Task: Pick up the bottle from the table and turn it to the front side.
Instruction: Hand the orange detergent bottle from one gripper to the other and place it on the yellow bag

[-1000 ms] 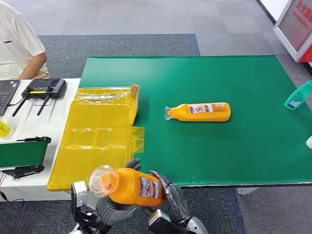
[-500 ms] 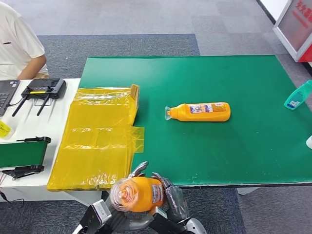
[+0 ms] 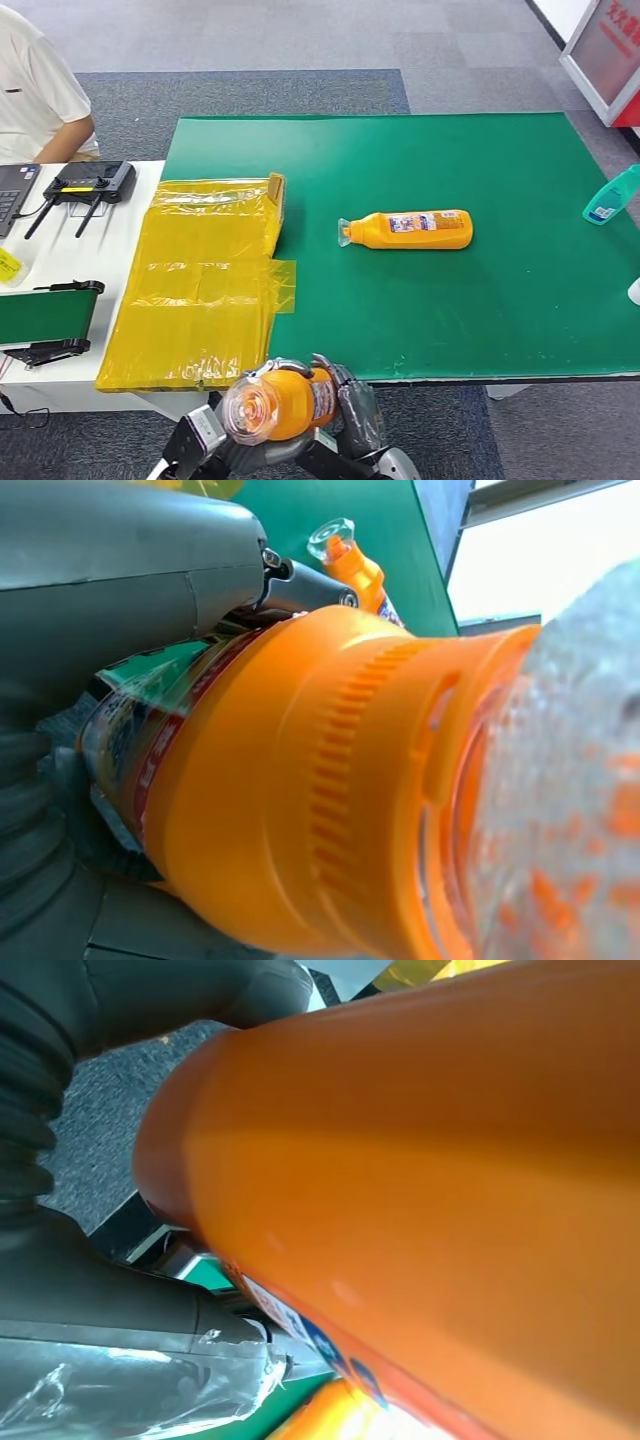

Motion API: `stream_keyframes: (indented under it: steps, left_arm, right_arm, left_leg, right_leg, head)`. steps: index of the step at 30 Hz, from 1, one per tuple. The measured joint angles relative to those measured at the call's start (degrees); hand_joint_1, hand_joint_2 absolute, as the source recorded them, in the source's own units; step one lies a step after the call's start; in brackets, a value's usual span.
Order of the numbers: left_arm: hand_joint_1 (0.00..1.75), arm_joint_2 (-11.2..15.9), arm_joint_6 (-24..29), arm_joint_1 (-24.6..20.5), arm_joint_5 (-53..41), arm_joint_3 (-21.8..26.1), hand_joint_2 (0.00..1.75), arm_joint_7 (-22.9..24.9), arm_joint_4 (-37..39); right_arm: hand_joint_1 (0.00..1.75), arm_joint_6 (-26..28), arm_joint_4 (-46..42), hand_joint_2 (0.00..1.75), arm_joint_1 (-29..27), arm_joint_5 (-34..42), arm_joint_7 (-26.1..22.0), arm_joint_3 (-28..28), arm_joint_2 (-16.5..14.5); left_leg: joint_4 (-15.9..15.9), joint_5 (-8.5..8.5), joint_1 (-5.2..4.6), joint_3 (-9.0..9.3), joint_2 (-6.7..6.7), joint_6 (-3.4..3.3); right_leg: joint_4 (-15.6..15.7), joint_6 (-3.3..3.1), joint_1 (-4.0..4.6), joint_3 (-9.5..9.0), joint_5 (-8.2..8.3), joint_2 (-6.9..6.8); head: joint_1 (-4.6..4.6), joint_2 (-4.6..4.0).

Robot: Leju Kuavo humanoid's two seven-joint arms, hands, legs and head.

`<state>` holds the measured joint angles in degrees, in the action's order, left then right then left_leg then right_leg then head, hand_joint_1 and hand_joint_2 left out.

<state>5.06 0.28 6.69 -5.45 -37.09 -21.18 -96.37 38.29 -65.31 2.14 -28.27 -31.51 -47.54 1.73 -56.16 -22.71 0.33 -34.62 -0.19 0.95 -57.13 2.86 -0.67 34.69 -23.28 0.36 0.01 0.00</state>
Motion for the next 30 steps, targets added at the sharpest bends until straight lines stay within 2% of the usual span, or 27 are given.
stream_keyframes:
  steps: [10, 11, 14, 15, 17, 20, 22, 24, 27, 30]
  left_arm:
    - [1.75, 0.14, 0.51, 0.04, -0.15, 0.01, 1.75, -0.01, 0.45]
    - [1.75, 0.14, 0.74, 0.06, -0.29, -0.01, 1.75, -0.01, 0.46]
    - [1.75, 0.14, 1.55, 0.16, -0.71, -0.06, 1.75, -0.02, 0.47]
    - [1.75, 0.14, 2.32, 0.24, -1.16, -0.07, 1.75, -0.03, 0.48]
    - [1.75, -0.02, 6.66, 0.61, -4.62, -0.04, 1.75, 0.14, 0.42]
    - [1.75, -0.63, 18.85, 1.9, -15.58, 1.31, 1.75, 2.35, -0.17]
    - [1.75, -0.71, 25.16, 2.82, -23.35, 3.27, 1.75, 4.71, -1.04]
    - [1.75, -0.7, 28.87, 3.72, -32.26, 5.86, 1.75, 7.7, -2.3]
    - [1.75, -0.78, 31.94, 4.83, -46.71, 11.23, 1.75, 12.95, -4.38]
    - [1.75, -0.89, 32.65, 5.05, -51.85, 16.09, 1.75, 15.25, -5.67]
  right_arm:
    - [1.75, 0.49, 2.32, 1.75, 0.36, 0.51, -0.96, 0.0, -0.86]
    - [1.42, 0.5, 2.44, 1.75, 0.39, 0.6, -1.04, 0.0, -0.92]
    - [0.11, 0.6, 3.1, 1.75, 0.54, 1.39, -1.57, 0.0, -1.19]
    - [0.0, 0.61, 3.48, 1.75, 0.62, 2.07, -1.9, 0.0, -1.33]
    - [0.0, 0.5, 4.35, 1.75, 0.59, 4.12, -2.32, 0.01, -1.63]
    - [0.0, 0.71, 5.03, 1.75, 0.07, 6.55, -1.7, 0.24, -1.78]
    - [0.0, 0.96, 4.63, 1.75, -0.35, 6.1, -0.77, 0.87, -1.73]
    - [0.0, 0.98, 2.9, 1.75, -1.16, 4.15, 1.38, 2.06, -1.43]
    - [0.0, 0.5, -2.75, 1.75, -2.74, -0.1, 7.28, 3.77, -0.02]
    - [0.0, -0.12, -7.42, 1.75, -3.96, -2.27, 9.84, 5.12, 1.29]
  left_leg:
    - [0.0, 0.0, 0.0, 0.0, 0.0, 0.0]
    - [0.0, 0.0, 0.0, 0.0, 0.0, 0.0]
    - [0.0, 0.0, 0.0, 0.0, 0.0, 0.0]
    - [0.0, 0.0, 0.0, 0.0, 0.0, 0.0]
    - [0.0, 0.0, 0.0, 0.0, 0.0, 0.0]
    - [0.0, -0.01, 0.0, -0.01, 0.0, 0.01]
    - [0.0, -0.02, 0.0, -0.01, 0.02, 0.03]
    - [0.0, -0.01, 0.01, -0.01, 0.03, 0.03]
    - [0.0, -0.01, 0.01, -0.01, 0.04, 0.04]
    - [0.0, -0.01, 0.01, -0.01, 0.04, 0.04]
  right_leg:
    - [0.0, 0.0, 0.0, 0.0, 0.0, 0.0]
    - [0.0, 0.0, 0.0, 0.0, 0.0, 0.0]
    - [0.0, 0.0, 0.0, 0.0, 0.0, 0.0]
    - [0.0, 0.0, 0.0, 0.0, 0.0, 0.0]
    - [0.0, 0.0, 0.0, -0.01, 0.0, 0.0]
    - [0.0, -0.01, 0.0, 0.01, 0.0, 0.03]
    - [0.0, -0.02, 0.0, 0.05, 0.0, 0.05]
    - [0.0, -0.02, 0.01, 0.06, 0.0, 0.05]
    - [0.0, -0.02, 0.01, 0.07, 0.0, 0.06]
    - [0.0, -0.02, 0.01, 0.06, 0.0, 0.06]
  head:
    - [0.0, 0.0]
    - [0.01, 0.0]
    - [0.01, 0.0]
    - [0.0, 0.0]
    - [0.0, 0.0]
    - [0.01, 0.0]
    - [-0.01, 0.0]
    - [0.0, 0.0]
    - [-0.01, 0.0]
    - [-0.01, 0.0]
